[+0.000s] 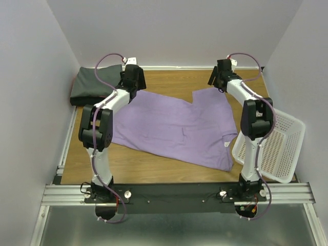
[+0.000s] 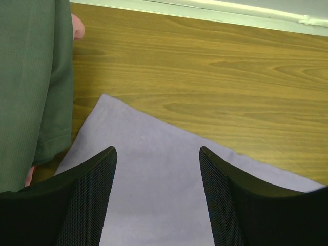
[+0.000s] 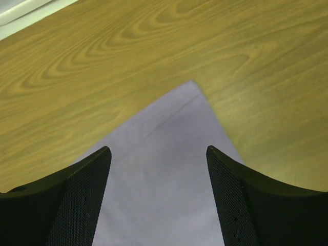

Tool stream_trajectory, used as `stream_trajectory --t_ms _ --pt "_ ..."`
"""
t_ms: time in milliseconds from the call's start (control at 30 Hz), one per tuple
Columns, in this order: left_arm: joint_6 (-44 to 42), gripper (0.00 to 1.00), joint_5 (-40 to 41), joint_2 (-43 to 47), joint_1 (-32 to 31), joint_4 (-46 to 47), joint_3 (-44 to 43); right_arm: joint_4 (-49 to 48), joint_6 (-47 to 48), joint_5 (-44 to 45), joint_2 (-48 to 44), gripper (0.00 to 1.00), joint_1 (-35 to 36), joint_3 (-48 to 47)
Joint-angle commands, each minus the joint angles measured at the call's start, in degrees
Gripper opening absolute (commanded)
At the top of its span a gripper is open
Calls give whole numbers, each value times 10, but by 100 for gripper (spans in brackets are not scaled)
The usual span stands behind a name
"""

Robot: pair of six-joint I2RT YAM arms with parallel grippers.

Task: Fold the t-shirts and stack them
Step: Fold the tshirt

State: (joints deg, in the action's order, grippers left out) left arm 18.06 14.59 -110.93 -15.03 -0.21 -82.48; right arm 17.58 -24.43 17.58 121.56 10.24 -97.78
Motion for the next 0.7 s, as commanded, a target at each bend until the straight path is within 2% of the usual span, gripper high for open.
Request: stream_trajectory --t_ms 0,300,667 --pt "-12 73 -16 -48 17 -25 -45 3 32 -16 75 79 -15 -65" --pt "-19 72 -13 -136 40 -77 -132 3 33 -31 160 74 -44 -145" --pt "-25 72 -18 -167 50 -82 -162 4 34 -30 199 70 -58 -171"
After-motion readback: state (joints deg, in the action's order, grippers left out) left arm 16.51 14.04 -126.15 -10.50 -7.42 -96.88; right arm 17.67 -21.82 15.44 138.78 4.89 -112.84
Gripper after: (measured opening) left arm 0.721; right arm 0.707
